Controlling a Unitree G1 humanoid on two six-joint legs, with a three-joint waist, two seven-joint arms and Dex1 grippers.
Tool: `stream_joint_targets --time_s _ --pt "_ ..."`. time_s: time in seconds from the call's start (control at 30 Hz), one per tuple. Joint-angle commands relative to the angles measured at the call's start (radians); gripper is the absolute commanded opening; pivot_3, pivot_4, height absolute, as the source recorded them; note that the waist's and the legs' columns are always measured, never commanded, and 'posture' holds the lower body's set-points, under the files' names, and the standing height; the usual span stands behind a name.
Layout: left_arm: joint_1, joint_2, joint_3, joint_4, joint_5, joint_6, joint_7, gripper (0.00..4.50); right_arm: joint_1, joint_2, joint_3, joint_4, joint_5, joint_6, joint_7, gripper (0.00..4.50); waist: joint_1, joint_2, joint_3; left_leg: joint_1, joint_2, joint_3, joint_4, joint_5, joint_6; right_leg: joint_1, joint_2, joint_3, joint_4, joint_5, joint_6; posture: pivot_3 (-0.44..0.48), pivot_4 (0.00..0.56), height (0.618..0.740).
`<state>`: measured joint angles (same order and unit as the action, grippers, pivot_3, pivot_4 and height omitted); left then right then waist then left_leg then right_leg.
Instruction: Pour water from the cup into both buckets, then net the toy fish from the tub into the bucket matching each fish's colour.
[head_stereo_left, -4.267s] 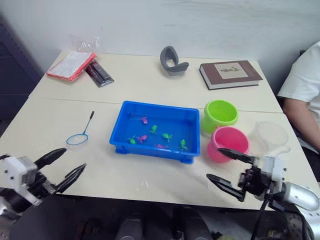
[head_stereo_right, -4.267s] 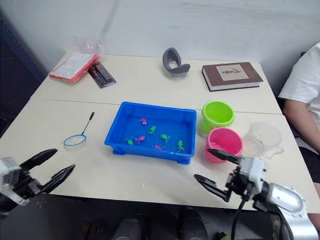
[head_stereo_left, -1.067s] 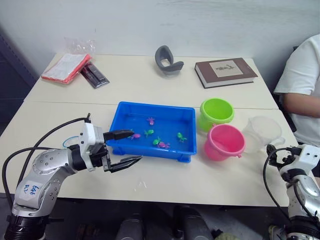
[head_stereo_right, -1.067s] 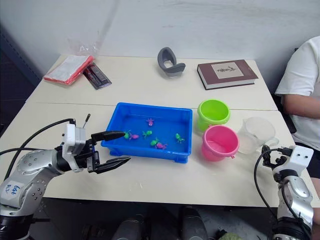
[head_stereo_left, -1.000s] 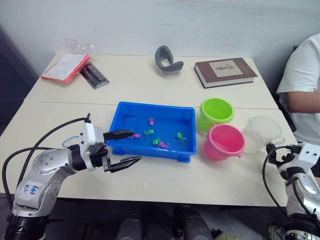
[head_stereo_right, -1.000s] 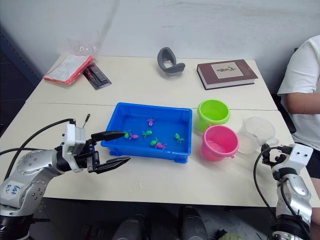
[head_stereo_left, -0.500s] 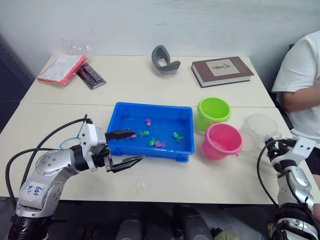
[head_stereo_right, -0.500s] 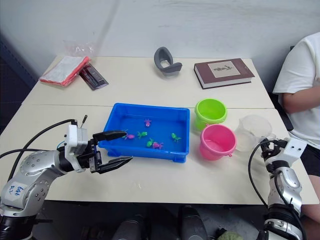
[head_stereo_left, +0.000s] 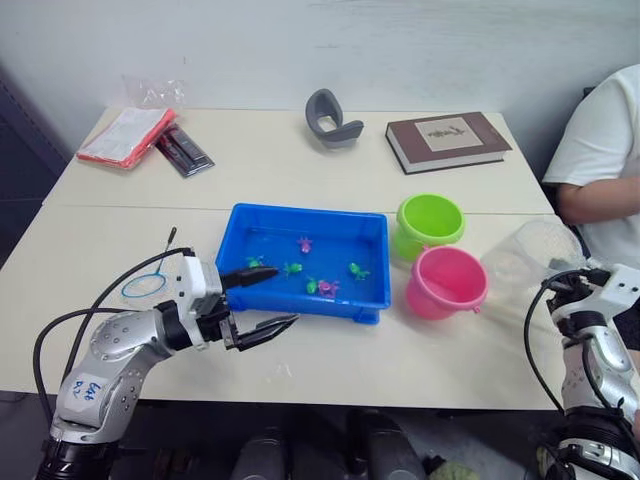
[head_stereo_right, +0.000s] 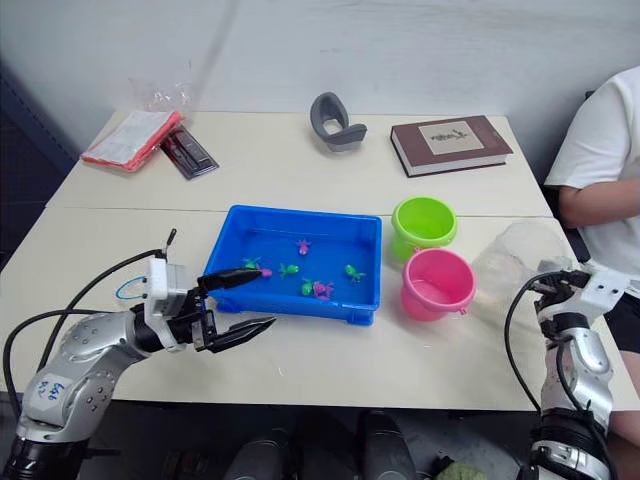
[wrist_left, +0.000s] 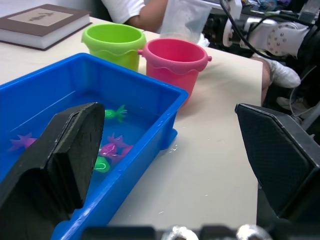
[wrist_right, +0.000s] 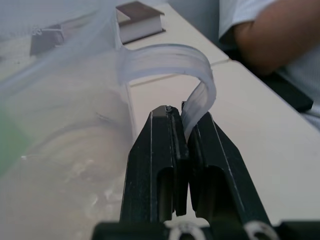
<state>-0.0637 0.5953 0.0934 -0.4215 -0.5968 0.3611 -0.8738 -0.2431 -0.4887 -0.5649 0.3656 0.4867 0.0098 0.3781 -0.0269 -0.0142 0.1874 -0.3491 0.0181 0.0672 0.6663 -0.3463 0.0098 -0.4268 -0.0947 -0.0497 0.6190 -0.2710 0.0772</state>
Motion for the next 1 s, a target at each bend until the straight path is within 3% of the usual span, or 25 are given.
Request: stream_joint_targets --time_s 0.03,0.37,0.53,1.0 --pt "-0.031 -0.006 -0.007 -0.026 -0.017 -0.006 -0.009 4.5 0.04 -0.095 -0.046 -0.169 0.027 0.033 0.038 0.09 0.002 0.001 0.0 -0.001 0.0 0.0 0.0 0.0 0.0 -0.001 0.0 0.0 0.0 0.0 0.0 0.0 0.15 0.74" --pt "-0.108 -0.046 -0.06 0.057 0.0 -0.027 -0.051 4.5 0.167 -0.273 -0.03 -0.509 -0.088 0.182 0.003 0.09 0.004 0.002 0.001 -0.002 0.0 -0.001 0.0 0.0 0.0 -0.001 0.001 -0.002 -0.002 0.0 0.001 0.0 0.15 0.74" --pt "-0.151 -0.064 -0.087 0.115 0.021 -0.053 -0.075 4.5 0.23 -0.281 -0.024 -0.648 -0.158 0.211 -0.018 0.09 0.01 0.002 0.001 -0.003 -0.001 -0.001 0.001 0.001 0.001 -0.001 0.001 -0.001 -0.003 0.001 0.002 0.0 0.15 0.74" --pt "-0.229 -0.086 -0.115 0.197 0.046 -0.081 -0.121 4.5 0.267 -0.268 0.057 -0.667 -0.424 0.06 -0.026 0.09 0.026 0.002 0.001 -0.004 -0.003 -0.001 0.001 0.001 0.002 -0.001 0.001 -0.002 -0.006 0.002 0.004 0.0 0.15 0.74"
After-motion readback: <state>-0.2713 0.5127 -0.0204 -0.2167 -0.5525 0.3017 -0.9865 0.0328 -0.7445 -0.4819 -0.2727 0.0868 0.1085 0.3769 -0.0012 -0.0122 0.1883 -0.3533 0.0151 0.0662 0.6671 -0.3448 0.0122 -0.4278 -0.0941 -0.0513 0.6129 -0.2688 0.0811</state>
